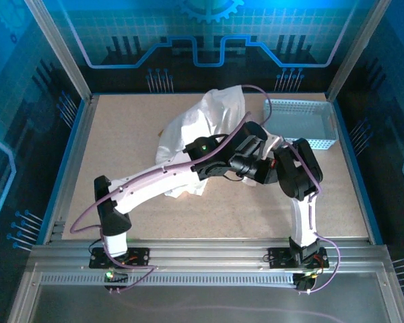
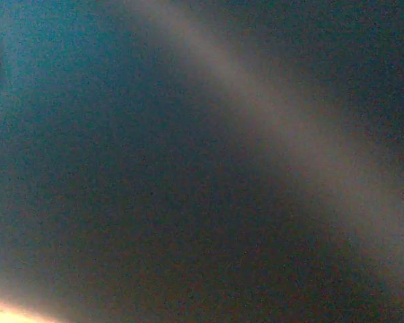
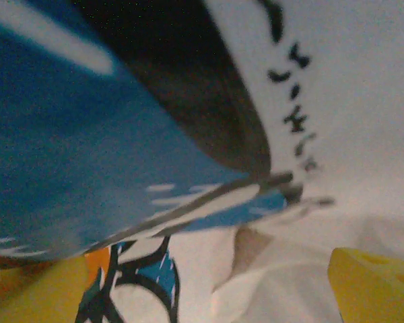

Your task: Fold the inside-out t-shirt

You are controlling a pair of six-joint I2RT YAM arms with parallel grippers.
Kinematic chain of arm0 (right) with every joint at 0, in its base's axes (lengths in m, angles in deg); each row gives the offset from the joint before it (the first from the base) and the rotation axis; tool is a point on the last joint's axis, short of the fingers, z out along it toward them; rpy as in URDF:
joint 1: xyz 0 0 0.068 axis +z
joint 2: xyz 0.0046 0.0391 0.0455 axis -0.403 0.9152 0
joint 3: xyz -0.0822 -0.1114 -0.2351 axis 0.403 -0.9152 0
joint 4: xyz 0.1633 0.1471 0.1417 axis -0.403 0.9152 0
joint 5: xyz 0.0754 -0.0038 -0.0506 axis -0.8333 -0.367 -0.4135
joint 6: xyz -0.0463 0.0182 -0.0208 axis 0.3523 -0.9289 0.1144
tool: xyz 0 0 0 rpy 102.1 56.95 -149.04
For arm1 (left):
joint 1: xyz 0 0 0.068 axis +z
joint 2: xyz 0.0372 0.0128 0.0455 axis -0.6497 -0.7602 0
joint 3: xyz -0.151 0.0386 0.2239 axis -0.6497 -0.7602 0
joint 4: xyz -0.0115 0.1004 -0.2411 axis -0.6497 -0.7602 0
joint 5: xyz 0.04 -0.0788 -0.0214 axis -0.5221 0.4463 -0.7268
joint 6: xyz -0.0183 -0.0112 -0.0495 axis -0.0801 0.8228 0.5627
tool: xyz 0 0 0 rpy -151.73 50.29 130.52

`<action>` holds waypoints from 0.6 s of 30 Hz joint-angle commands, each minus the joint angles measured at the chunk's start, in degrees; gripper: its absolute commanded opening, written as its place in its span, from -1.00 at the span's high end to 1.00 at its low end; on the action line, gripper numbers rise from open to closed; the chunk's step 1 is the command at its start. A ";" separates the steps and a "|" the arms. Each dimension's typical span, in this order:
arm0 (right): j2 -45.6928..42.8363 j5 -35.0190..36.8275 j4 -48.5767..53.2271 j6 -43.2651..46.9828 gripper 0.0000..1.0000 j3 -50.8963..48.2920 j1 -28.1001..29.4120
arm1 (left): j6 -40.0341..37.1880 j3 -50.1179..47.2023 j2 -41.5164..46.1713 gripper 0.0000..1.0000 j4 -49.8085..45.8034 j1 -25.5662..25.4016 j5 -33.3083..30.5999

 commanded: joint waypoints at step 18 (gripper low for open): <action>-11.34 -0.78 -2.02 -4.98 -0.87 -13.27 1.89 | 3.34 -47.42 24.07 -0.05 35.57 8.51 -15.49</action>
